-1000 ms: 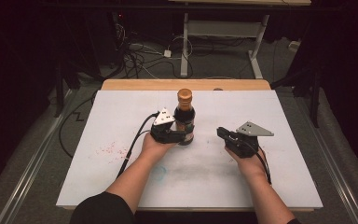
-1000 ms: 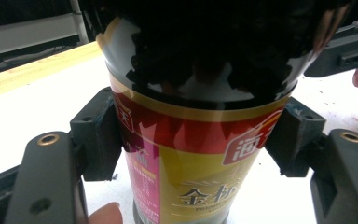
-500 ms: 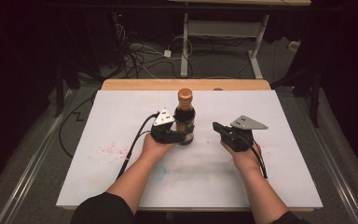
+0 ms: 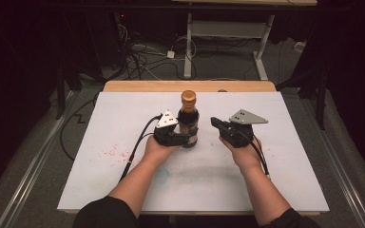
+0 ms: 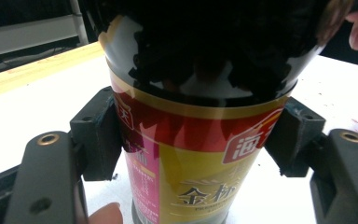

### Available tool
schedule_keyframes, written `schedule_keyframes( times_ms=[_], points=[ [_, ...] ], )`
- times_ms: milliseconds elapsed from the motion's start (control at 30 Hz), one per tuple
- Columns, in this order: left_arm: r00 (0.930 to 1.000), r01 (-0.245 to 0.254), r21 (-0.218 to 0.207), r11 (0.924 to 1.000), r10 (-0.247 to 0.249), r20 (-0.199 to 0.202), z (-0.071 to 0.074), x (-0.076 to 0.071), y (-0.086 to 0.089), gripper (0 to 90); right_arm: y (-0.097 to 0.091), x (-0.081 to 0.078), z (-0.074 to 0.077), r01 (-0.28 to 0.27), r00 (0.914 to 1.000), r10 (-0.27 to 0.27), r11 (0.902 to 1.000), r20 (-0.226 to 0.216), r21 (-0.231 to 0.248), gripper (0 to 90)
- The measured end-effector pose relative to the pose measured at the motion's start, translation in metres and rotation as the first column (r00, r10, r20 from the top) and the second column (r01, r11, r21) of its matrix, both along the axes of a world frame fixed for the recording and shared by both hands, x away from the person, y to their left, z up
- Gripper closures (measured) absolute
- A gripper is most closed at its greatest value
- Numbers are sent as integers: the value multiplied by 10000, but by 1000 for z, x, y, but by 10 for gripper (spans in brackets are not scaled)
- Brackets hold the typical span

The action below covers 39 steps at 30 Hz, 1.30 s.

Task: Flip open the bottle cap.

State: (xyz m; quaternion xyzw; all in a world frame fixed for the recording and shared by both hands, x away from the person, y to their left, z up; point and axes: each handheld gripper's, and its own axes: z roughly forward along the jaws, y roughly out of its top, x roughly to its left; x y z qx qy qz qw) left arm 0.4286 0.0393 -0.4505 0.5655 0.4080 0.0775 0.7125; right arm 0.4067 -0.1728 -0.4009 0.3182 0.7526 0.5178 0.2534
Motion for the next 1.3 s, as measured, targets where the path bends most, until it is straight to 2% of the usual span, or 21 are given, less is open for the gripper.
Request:
schedule_keyframes(
  times_ms=[300, 333, 367, 400, 533, 633, 800, 833, 867, 1067, 1300],
  points=[
    [9988, 477, 5, 9989, -477, 76, 0, 0, 4, 282, 14, 2, 19, -176, 9996, 174, 9998, 235, 61, 900],
    [9989, 469, -41, 9989, -469, 57, 0, 0, 4, 282, 15, 2, 21, -214, 9994, 211, 9997, 273, 81, 900],
    [9998, 222, -455, 9987, -222, -9, 1, 1, 2, 282, 15, 2, 21, -214, 9994, 211, 9997, 273, 81, 900],
    [9988, 487, -75, 9988, -487, 26, 0, 0, 4, 281, 17, 1, 27, -229, 9991, 227, 9997, 350, 44, 900],
    [9978, 646, -126, 9978, -648, -105, 2, 1, 7, 282, 20, 1, 35, -309, 9984, 307, 9995, 476, 39, 900],
    [9970, 772, 11, 9970, -772, -28, 2, -1, 9, 281, 21, 1, 41, -369, 9980, 361, 9992, 513, 139, 900],
    [9982, 597, -68, 9982, -597, 10, 1, 0, 5, 280, 23, -1, 51, -449, 9977, 433, 9986, 527, 287, 900],
    [9993, 368, -362, 9987, -369, -2, 1, 1, 2, 280, 23, -1, 51, -449, 9977, 433, 9986, 527, 287, 900],
    [9990, 455, -142, 9989, -455, 27, 0, 1, 3, 279, 24, 0, 54, -498, 9974, 482, 9983, 541, 287, 900],
    [9995, 271, -431, 9987, -264, 150, -4, 1, 2, 279, 29, 1, 65, -572, 9956, 578, 9983, 742, -103, 900],
    [9997, 214, -396, 9990, -209, 146, -4, 0, 1, 280, 36, 2, 73, -563, 9939, 605, 9973, 920, -475, 900]
  ],
)
